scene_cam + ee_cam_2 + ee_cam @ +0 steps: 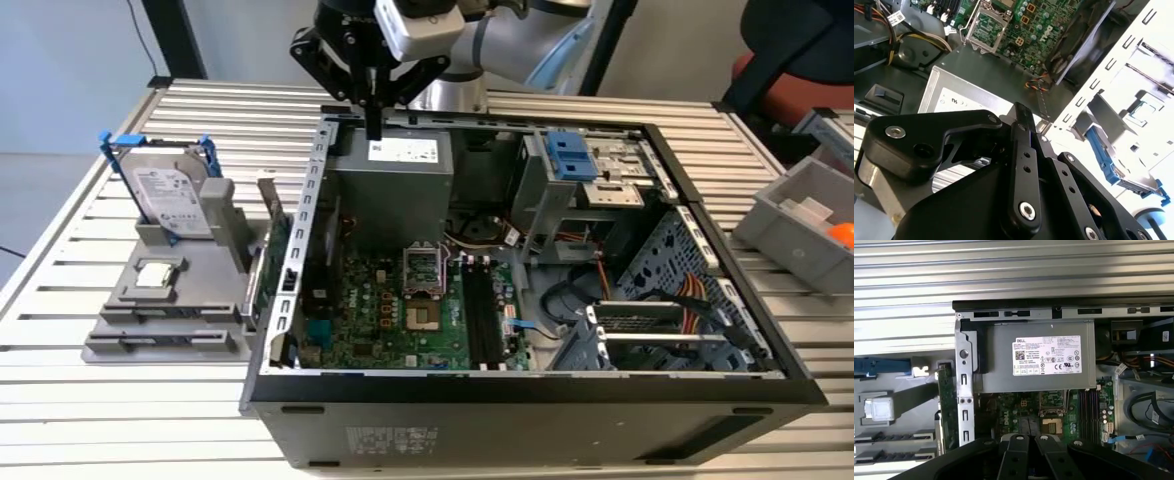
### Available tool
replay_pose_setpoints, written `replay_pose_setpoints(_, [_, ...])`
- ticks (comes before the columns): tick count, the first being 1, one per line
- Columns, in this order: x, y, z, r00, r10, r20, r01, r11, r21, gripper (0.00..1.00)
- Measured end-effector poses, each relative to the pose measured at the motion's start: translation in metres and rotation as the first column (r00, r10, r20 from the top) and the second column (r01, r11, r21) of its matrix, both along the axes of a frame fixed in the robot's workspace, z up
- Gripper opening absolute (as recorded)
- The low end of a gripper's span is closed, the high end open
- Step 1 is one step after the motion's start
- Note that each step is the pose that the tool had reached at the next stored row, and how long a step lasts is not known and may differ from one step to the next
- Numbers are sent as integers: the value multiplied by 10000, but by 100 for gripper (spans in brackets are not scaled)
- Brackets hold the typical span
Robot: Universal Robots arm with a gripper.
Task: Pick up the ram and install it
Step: 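Reach for the ram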
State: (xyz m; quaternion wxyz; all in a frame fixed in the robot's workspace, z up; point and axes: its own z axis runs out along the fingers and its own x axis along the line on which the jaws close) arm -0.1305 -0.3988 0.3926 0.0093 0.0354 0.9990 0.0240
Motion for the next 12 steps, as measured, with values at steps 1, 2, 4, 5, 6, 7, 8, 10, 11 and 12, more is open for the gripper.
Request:
replay_pose_setpoints(1, [-10, 0, 0, 10000, 0, -11, 0, 10000, 0, 0])
replay_pose_setpoints(2, [-11, 0, 0, 10000, 0, -12, 0, 10000, 0, 0])
replay_pose_setpoints(4, [-13, 0, 0, 10000, -1, -14, 1, 10000, 0, 0])
replay_pose_setpoints(5, [-14, 0, 0, 10000, -1, -14, 1, 10000, 0, 0])
replay_pose_setpoints(6, [-29, 0, 0, 10000, 0, -22, 0, 10000, 0, 0])
replay_pose_setpoints(7, [-43, 0, 0, 10000, 0, -36, 0, 10000, 0, 0])
replay_pose_setpoints(8, [-44, 0, -1, 10000, -1, -37, 1, 10000, 0, 0])
replay_pose_setpoints(10, [-49, 0, 0, 10000, -1, -39, 1, 10000, 0, 0])
replay_pose_setpoints(11, [-53, 0, -1, 10000, -2, -39, 2, 10000, 0, 0])
replay_pose_setpoints(12, [-55, 0, 0, 10000, -1, -39, 1, 10000, 0, 0])
